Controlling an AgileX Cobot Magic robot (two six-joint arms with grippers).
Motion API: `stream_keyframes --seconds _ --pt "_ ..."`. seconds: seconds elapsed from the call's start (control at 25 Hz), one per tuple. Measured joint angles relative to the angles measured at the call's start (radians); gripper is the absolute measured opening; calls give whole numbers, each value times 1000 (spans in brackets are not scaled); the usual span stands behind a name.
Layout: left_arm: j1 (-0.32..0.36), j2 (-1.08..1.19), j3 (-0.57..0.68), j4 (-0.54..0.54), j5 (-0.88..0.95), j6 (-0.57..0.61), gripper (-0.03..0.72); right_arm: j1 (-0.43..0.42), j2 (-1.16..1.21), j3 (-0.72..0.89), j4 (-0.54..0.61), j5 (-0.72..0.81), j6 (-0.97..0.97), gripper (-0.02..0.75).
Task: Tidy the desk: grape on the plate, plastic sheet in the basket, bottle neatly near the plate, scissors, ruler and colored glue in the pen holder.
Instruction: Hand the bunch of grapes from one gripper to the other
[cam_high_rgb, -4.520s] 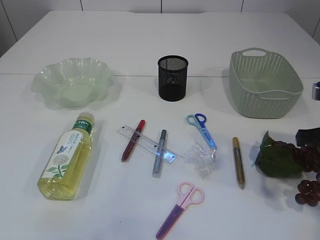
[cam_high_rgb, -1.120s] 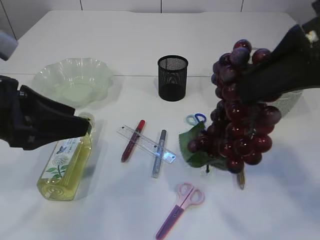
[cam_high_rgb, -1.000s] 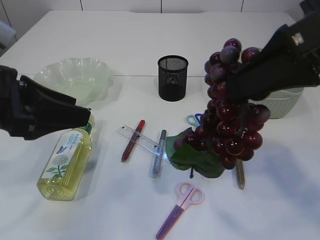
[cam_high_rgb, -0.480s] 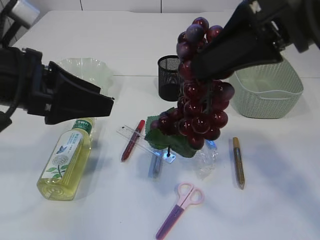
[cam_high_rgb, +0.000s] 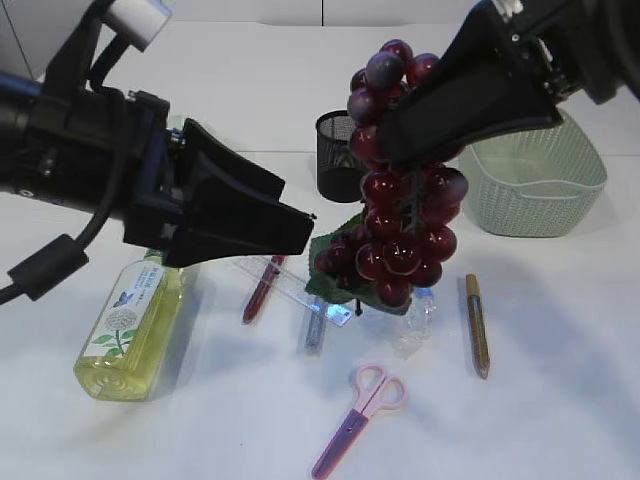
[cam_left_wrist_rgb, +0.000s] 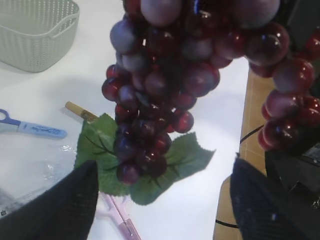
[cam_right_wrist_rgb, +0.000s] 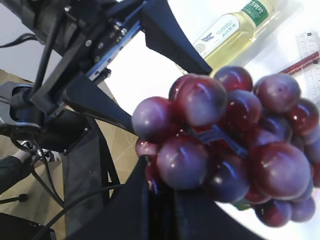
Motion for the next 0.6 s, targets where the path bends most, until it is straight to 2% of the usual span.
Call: stream_keyframes --seconds 0.2,0.4,0.6 --pt "-40 54 -41 -16 -10 0 605 0 0 0 19 7 4 57" --pt "-81 102 -84 -18 -19 6 603 42 4 0 19 7 4 57" --pt "-90 132 -109 -51 -17 11 603 63 36 0 21 8 4 57"
